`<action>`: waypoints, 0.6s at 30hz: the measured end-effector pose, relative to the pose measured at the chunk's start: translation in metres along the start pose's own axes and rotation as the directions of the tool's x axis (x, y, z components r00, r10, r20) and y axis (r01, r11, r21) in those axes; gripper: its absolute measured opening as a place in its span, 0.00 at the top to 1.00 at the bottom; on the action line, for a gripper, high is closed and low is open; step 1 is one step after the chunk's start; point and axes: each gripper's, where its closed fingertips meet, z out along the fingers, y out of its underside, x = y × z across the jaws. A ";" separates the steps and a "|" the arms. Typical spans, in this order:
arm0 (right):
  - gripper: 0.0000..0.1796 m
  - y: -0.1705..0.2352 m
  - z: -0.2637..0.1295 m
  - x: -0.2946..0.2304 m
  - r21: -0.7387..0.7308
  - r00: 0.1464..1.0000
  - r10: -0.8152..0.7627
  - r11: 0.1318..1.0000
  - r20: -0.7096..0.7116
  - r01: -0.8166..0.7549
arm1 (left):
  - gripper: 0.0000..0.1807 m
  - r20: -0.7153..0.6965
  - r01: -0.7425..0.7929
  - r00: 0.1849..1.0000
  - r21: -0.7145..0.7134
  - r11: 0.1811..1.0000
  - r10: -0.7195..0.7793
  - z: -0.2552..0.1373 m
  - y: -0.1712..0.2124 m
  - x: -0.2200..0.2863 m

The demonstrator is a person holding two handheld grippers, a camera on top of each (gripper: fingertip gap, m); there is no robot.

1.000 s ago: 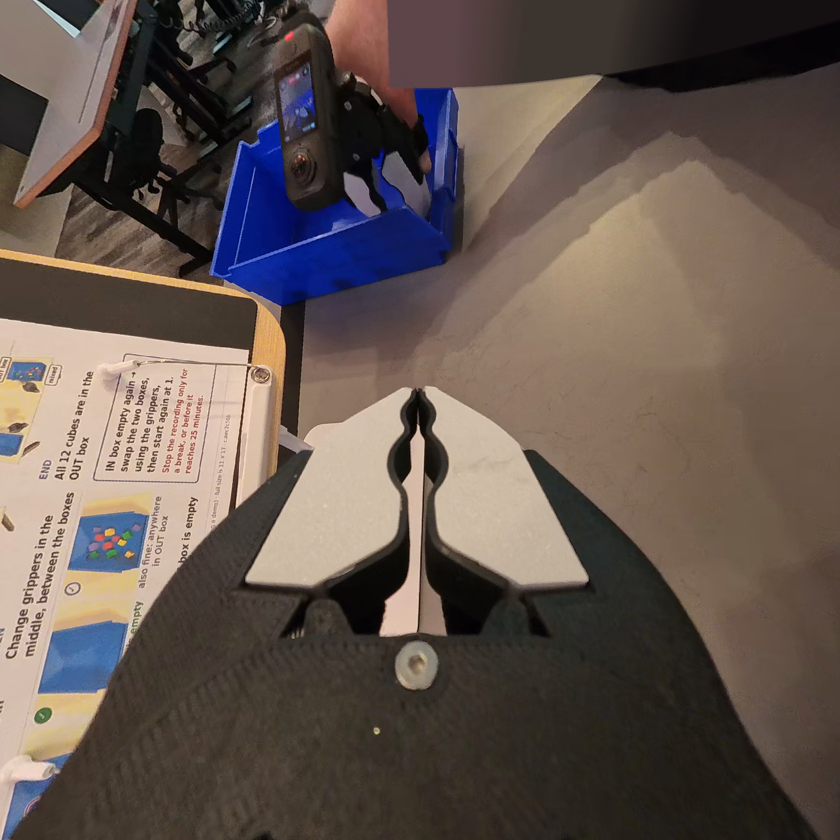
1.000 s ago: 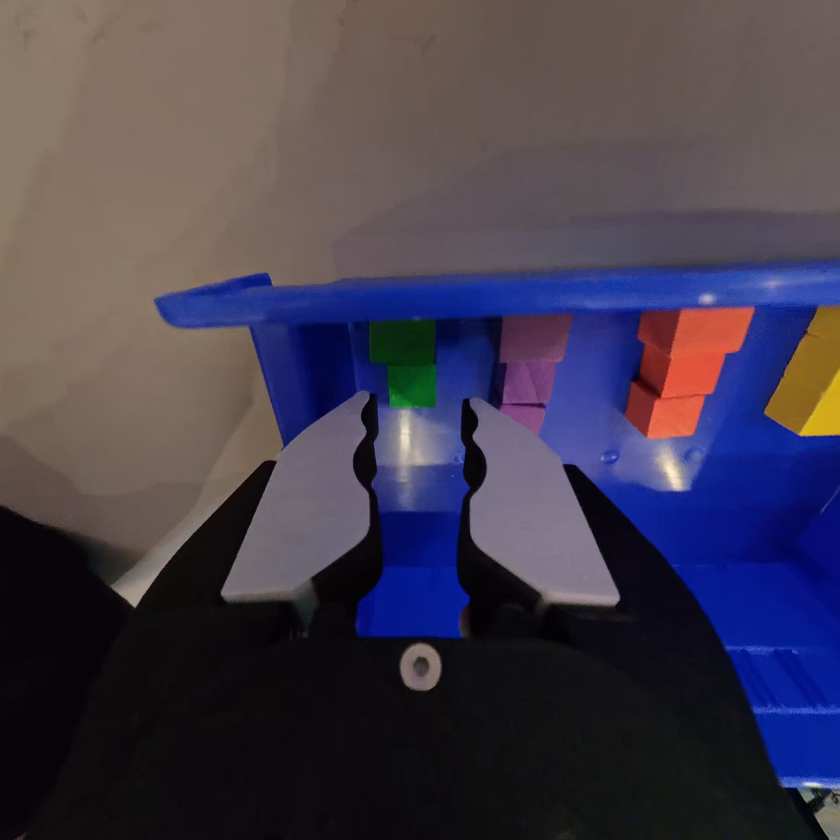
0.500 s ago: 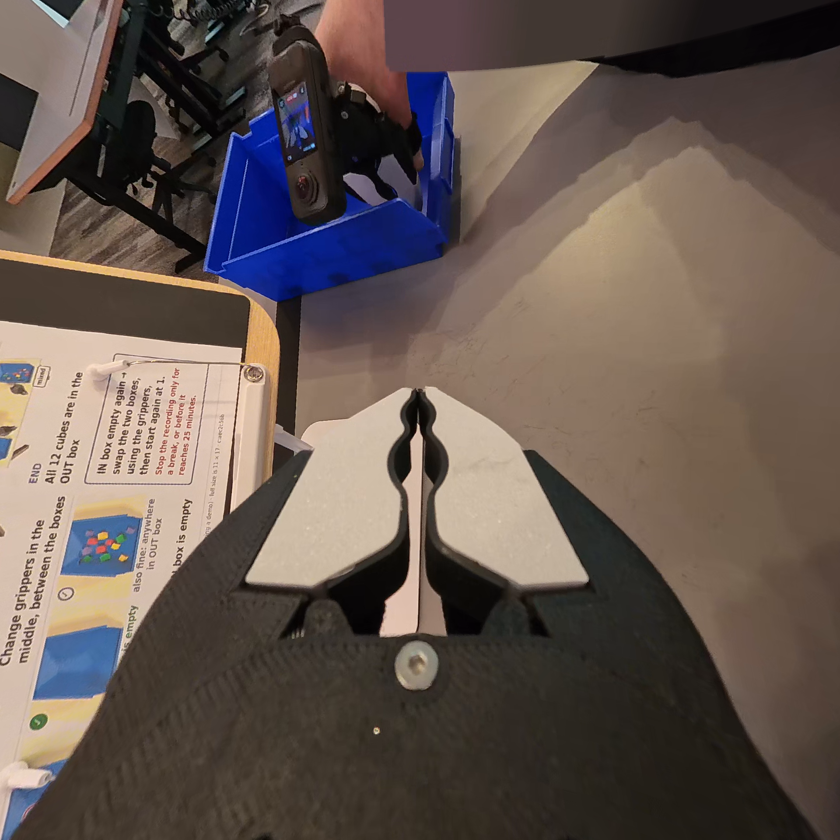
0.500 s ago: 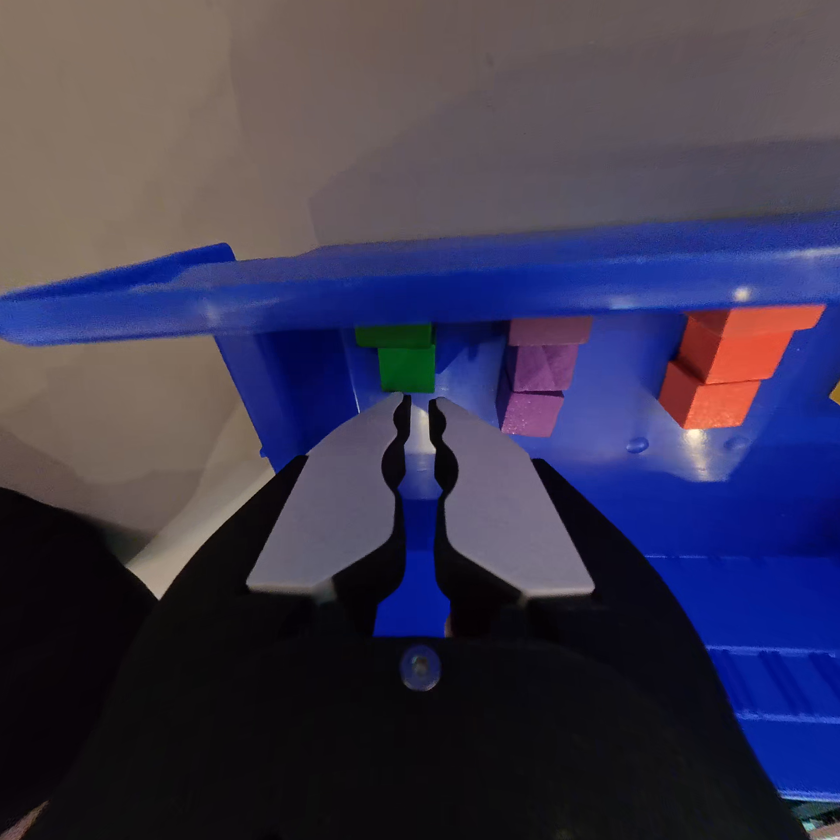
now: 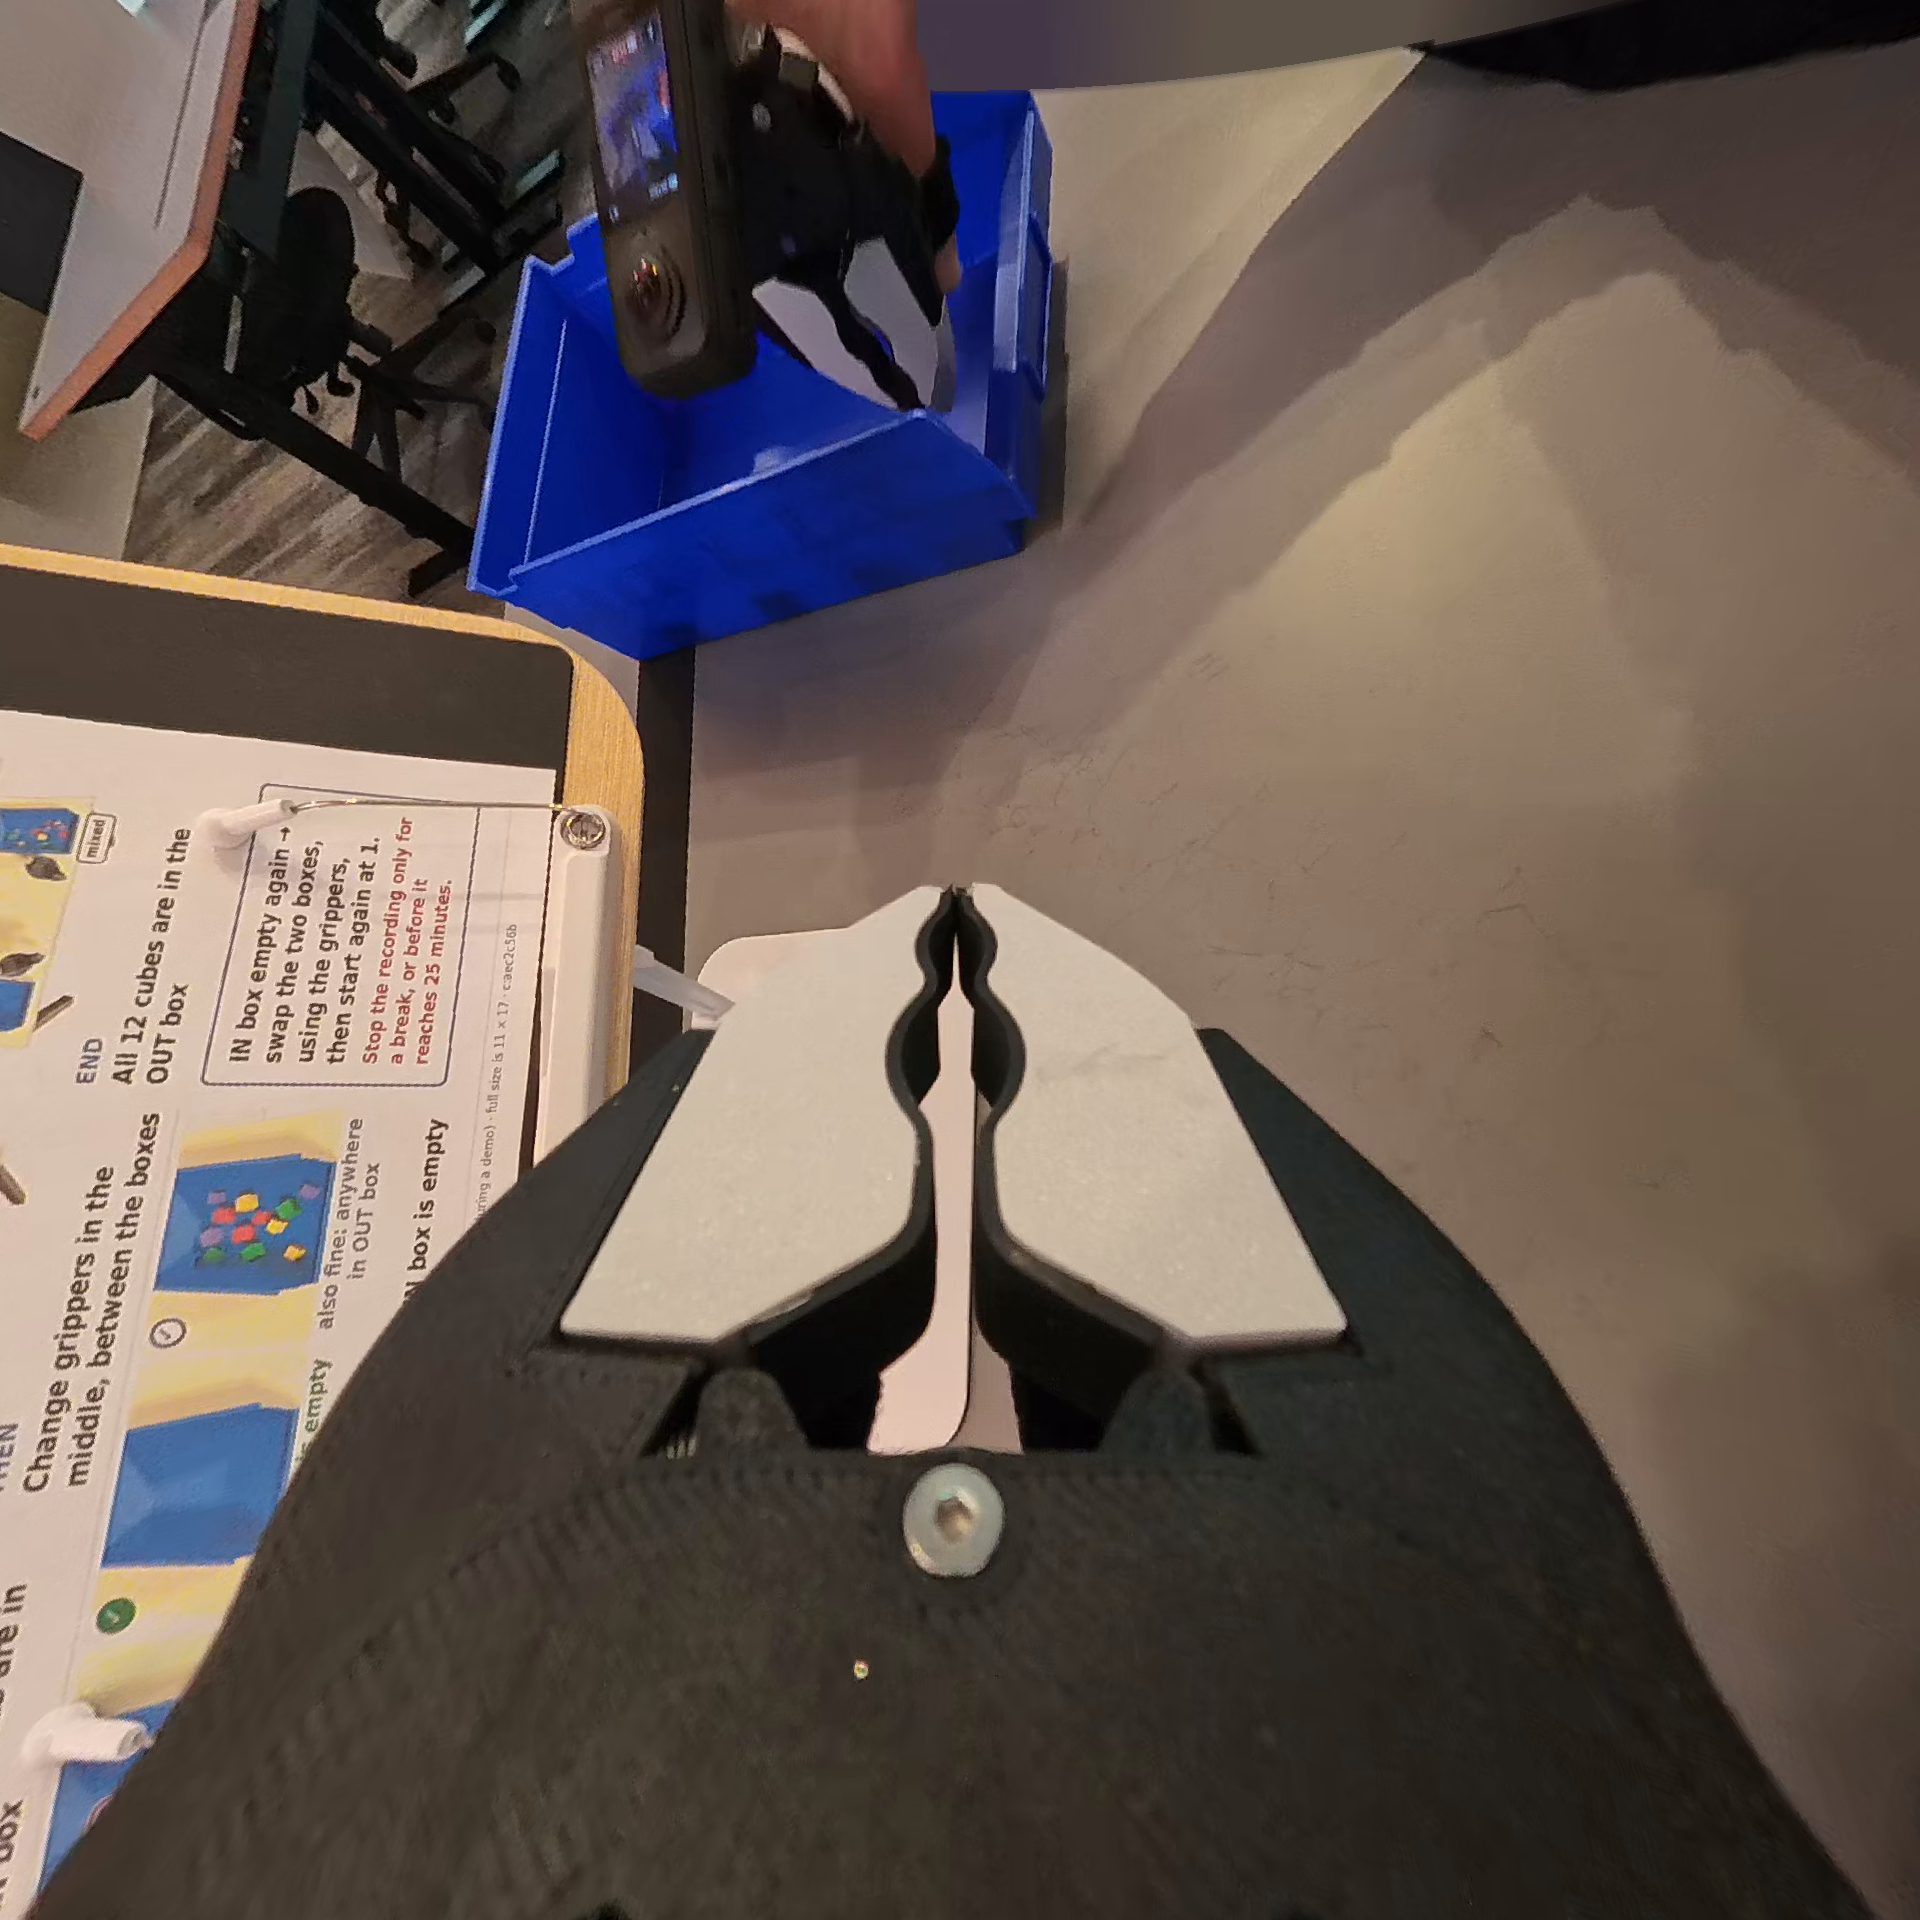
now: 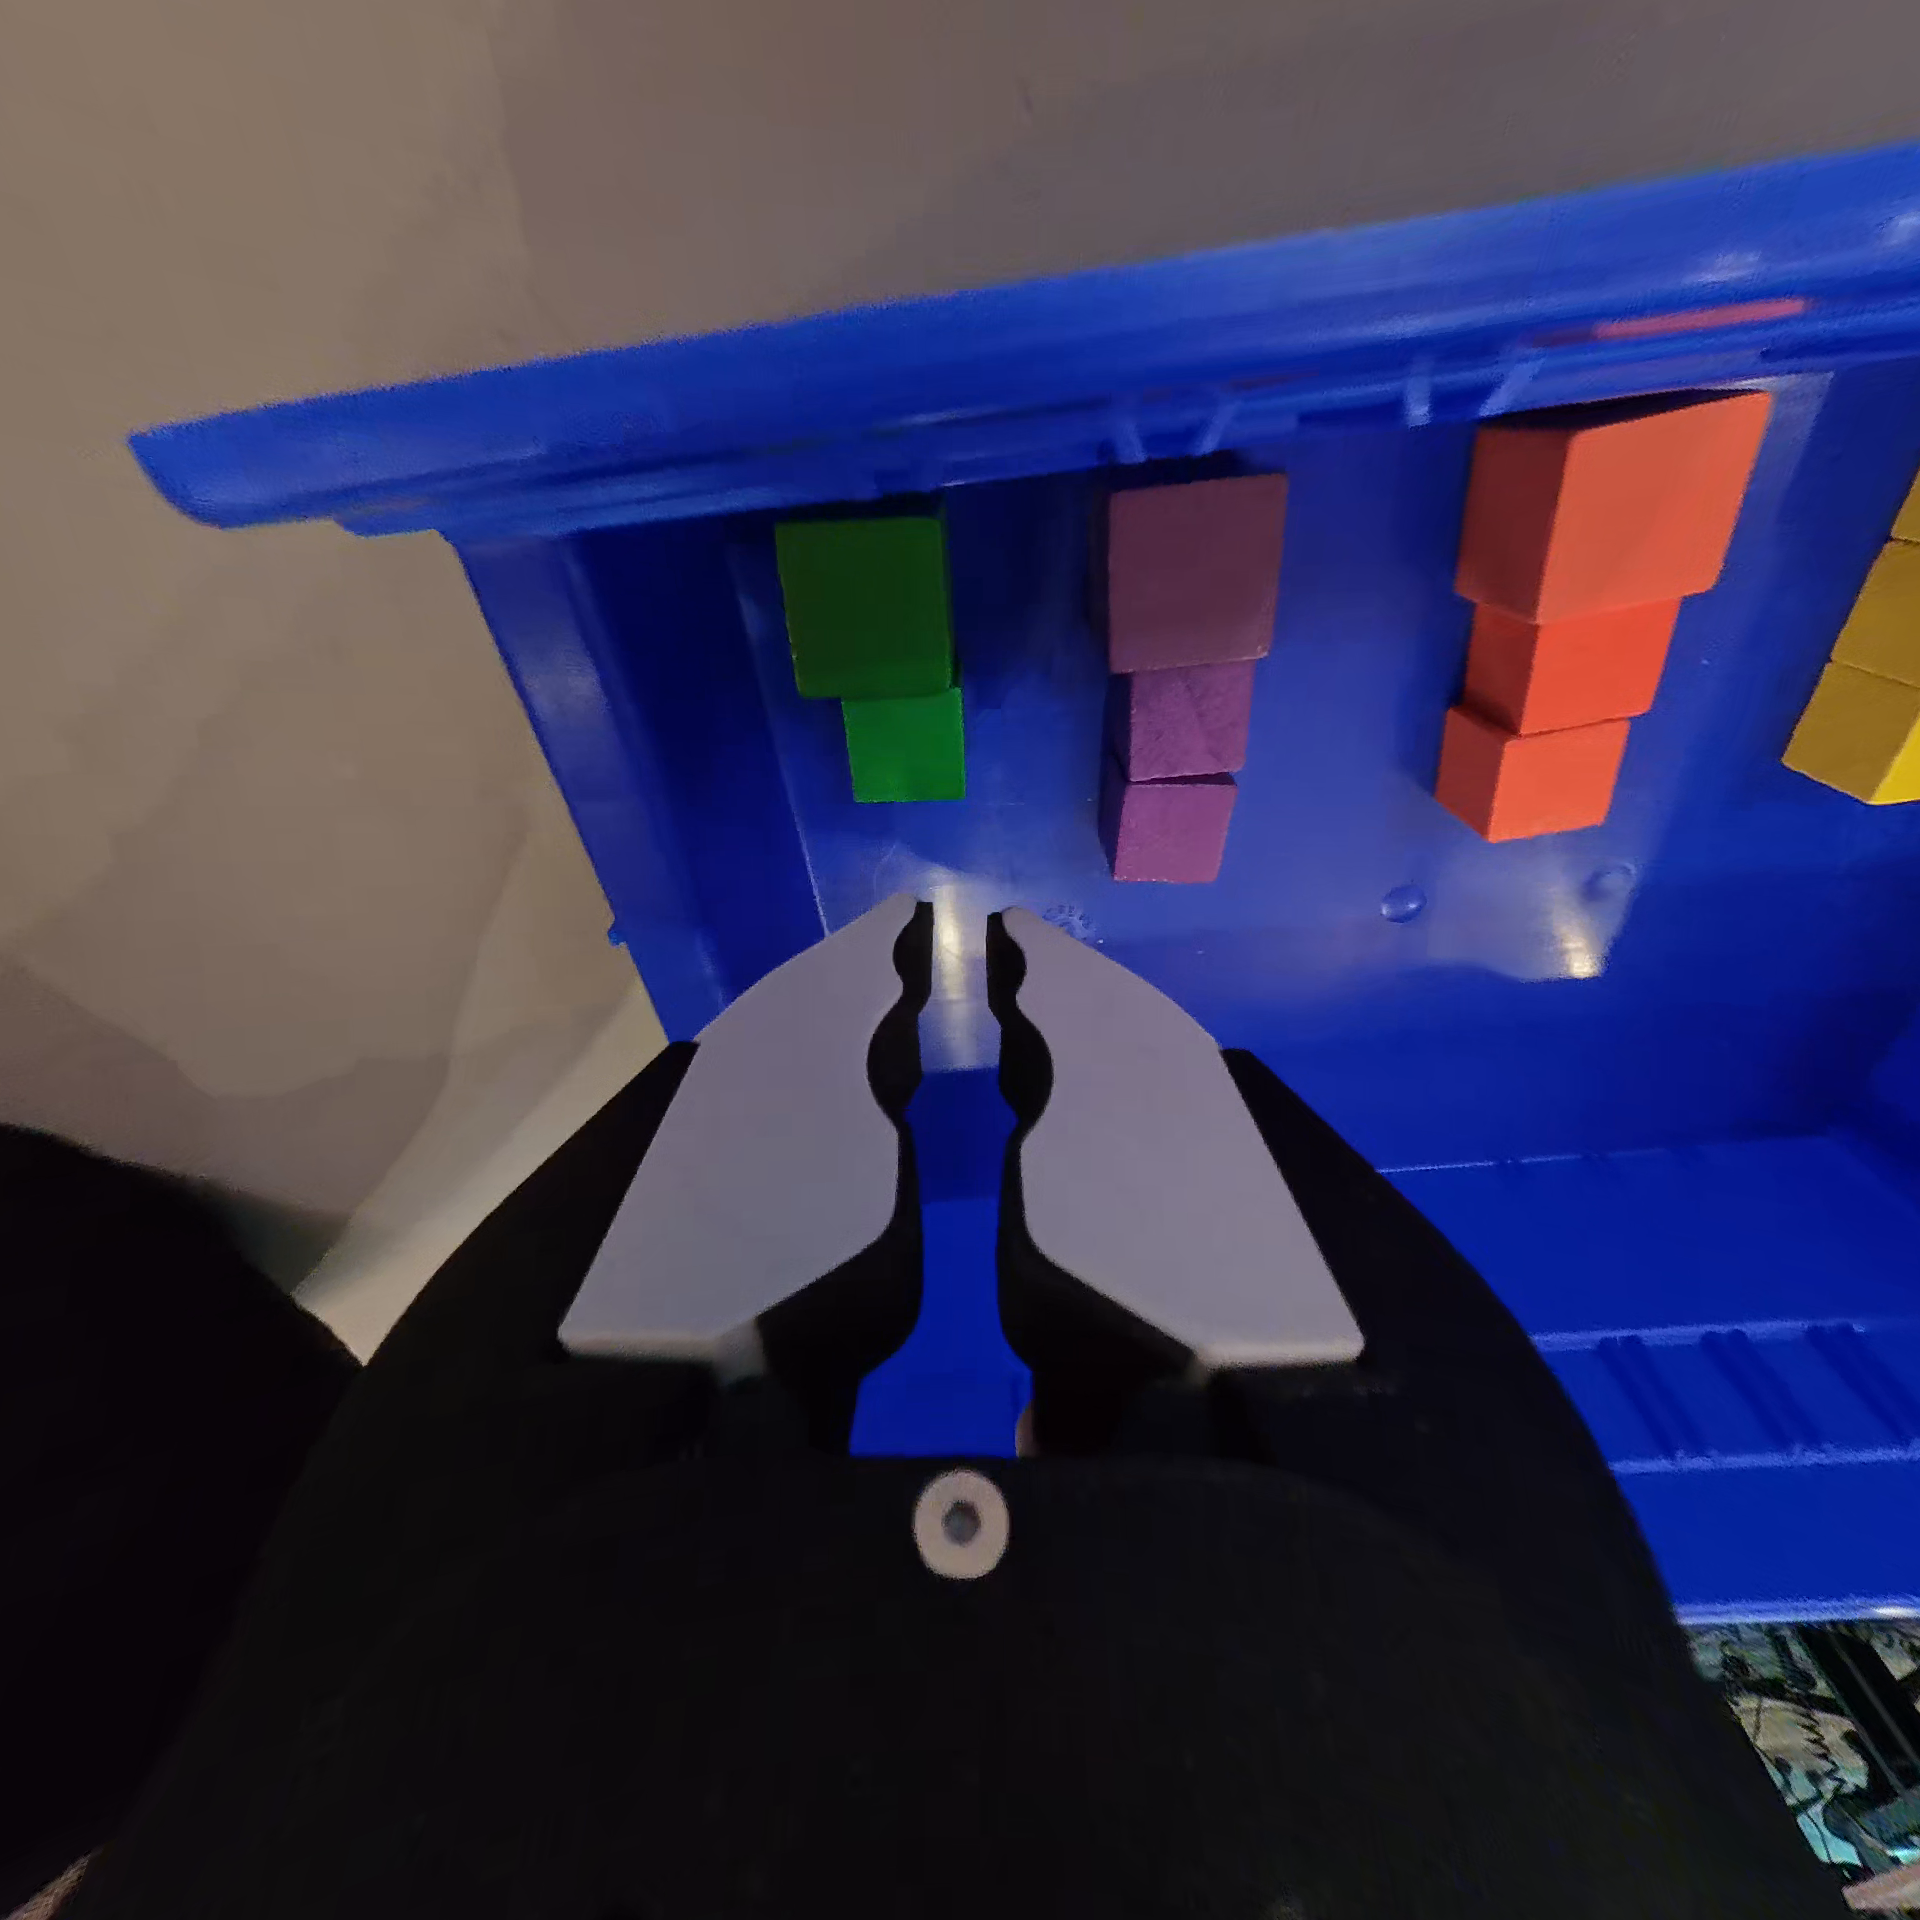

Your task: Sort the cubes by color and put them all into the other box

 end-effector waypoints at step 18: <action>1.00 -0.013 -0.037 -0.031 0.088 0.996 -0.064 0.994 -0.064 0.070 | 1.00 0.113 0.056 0.992 -0.064 0.996 -0.049 -0.038 0.030 -0.014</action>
